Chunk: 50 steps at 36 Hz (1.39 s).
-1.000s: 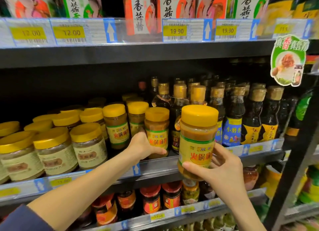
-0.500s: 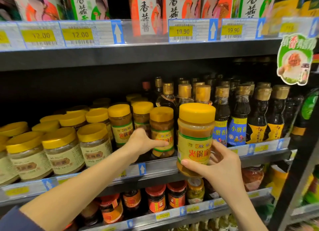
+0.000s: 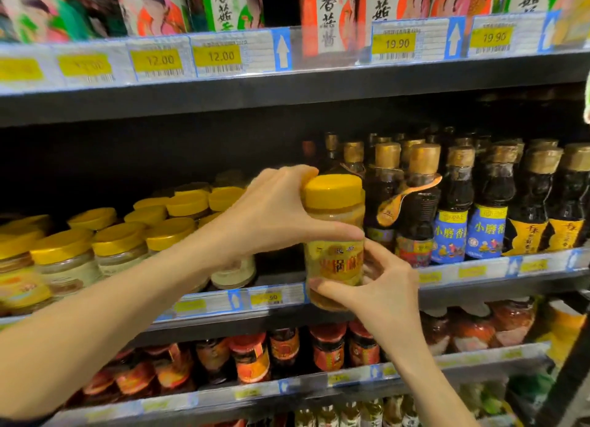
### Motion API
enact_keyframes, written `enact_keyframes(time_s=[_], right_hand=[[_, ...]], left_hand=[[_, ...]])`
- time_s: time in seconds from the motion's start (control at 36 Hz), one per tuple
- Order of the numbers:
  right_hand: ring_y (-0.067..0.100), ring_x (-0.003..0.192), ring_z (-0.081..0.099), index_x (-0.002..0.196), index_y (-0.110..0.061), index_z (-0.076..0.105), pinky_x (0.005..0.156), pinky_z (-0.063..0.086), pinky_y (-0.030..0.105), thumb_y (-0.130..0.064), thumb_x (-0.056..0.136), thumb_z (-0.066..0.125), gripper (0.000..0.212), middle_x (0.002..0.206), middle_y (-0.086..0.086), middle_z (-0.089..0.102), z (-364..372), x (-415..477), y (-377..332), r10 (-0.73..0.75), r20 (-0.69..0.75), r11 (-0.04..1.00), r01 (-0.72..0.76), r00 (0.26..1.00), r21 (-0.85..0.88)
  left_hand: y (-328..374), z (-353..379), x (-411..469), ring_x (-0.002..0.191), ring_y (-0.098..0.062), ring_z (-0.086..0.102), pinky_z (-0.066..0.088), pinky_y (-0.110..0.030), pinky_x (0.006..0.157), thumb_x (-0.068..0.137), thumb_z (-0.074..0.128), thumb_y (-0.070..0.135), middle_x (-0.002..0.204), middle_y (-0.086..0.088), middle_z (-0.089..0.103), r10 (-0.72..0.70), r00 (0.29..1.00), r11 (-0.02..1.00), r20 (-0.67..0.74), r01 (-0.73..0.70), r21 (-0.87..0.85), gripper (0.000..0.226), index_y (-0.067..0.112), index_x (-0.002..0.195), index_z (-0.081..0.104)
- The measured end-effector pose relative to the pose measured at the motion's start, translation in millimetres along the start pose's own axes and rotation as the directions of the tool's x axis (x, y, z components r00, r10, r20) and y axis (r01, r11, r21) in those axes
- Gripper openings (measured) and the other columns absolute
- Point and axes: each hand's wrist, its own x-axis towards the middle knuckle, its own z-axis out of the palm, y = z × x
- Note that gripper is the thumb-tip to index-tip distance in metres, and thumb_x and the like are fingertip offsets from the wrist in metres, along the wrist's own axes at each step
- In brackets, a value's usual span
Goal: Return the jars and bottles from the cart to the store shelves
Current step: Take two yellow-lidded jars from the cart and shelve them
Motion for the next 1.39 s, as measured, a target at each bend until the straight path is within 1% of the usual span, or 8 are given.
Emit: enact_keyframes(time_s=[0.33,0.44,0.56,0.67,0.78,1.03,1.19,1.39], right_hand=[[-0.005,0.081,0.062,0.086,-0.045,0.053,0.074,0.055,0.025,-0.052,0.050,0.083,0.047,0.079,-0.022,0.065,17,-4,-9,-0.100,-0.063,0.978,0.087,0.993,-0.187],[-0.002,0.087,0.062,0.101,-0.034,0.059,0.076,0.054,0.028,-0.060,0.054,0.078,0.057,0.089,-0.017,0.067,17,2,-10,-0.111,-0.028,0.970,0.102,0.993,-0.223],[0.001,0.096,0.060,0.113,-0.030,0.057,0.083,0.053,0.031,-0.061,0.057,0.074,0.066,0.100,-0.017,0.065,13,9,-9,-0.113,0.048,0.964,0.121,0.992,-0.239],[0.006,0.119,0.050,0.136,-0.019,0.046,0.099,0.044,0.025,-0.055,0.066,0.073,0.083,0.127,-0.008,0.056,8,12,1,-0.139,0.148,0.921,0.183,0.979,-0.345],[0.009,0.127,0.042,0.141,-0.018,0.039,0.104,0.035,0.022,-0.055,0.077,0.064,0.078,0.137,-0.006,0.048,0,11,19,-0.119,0.289,0.840,0.251,0.950,-0.481],[0.014,0.101,0.065,0.117,-0.010,0.063,0.102,0.034,0.043,-0.057,0.076,0.042,0.066,0.108,-0.002,0.068,-7,2,61,-0.245,0.399,0.522,0.467,0.884,-0.714],[0.012,0.111,0.059,0.124,-0.013,0.058,0.108,0.028,0.041,-0.053,0.078,0.045,0.062,0.117,-0.005,0.065,-10,3,70,-0.228,0.434,0.506,0.486,0.872,-0.712],[0.013,0.112,0.058,0.124,-0.012,0.058,0.112,0.028,0.034,-0.049,0.080,0.050,0.058,0.118,-0.003,0.064,-9,2,76,-0.263,0.419,0.548,0.492,0.869,-0.676]], left_hand=[[-2,-17,0,0.082,-0.006,0.063,0.057,-0.031,0.071,0.041,0.060,0.070,0.095,0.001,0.069,-0.031,0.999,0.999,0.013,0.031,0.041,0.086,0.015,0.106,0.065],[-6,-20,6,0.082,-0.008,0.065,0.058,-0.036,0.070,0.039,0.061,0.072,0.092,0.002,0.069,-0.069,0.998,0.997,0.006,0.069,0.014,0.085,0.017,0.103,0.066],[-14,-22,15,0.084,-0.007,0.064,0.057,-0.026,0.069,0.039,0.067,0.069,0.094,0.006,0.067,-0.118,0.993,0.993,-0.005,0.118,0.002,0.087,0.019,0.110,0.064],[-25,-20,22,0.093,-0.009,0.061,0.055,-0.024,0.073,0.039,0.068,0.066,0.108,0.004,0.064,-0.132,0.990,0.991,-0.053,0.132,-0.002,0.101,0.014,0.125,0.056],[-43,-13,26,0.100,-0.012,0.056,0.049,-0.026,0.077,0.046,0.078,0.059,0.121,-0.005,0.061,-0.190,0.977,0.982,-0.092,0.190,-0.012,0.102,0.013,0.133,0.049],[-74,13,33,0.120,-0.023,0.052,0.046,-0.033,0.090,0.053,0.083,0.048,0.130,-0.007,0.056,-0.329,0.943,0.944,-0.047,0.329,-0.006,0.096,0.017,0.136,0.045],[-81,24,39,0.120,-0.021,0.052,0.044,-0.028,0.088,0.054,0.086,0.042,0.129,-0.005,0.058,-0.371,0.928,0.928,-0.024,0.370,-0.040,0.094,0.017,0.136,0.047],[-88,35,40,0.122,-0.023,0.051,0.049,-0.040,0.096,0.048,0.087,0.042,0.133,-0.006,0.054,-0.398,0.917,0.914,0.036,0.399,-0.074,0.103,0.017,0.138,0.043]])
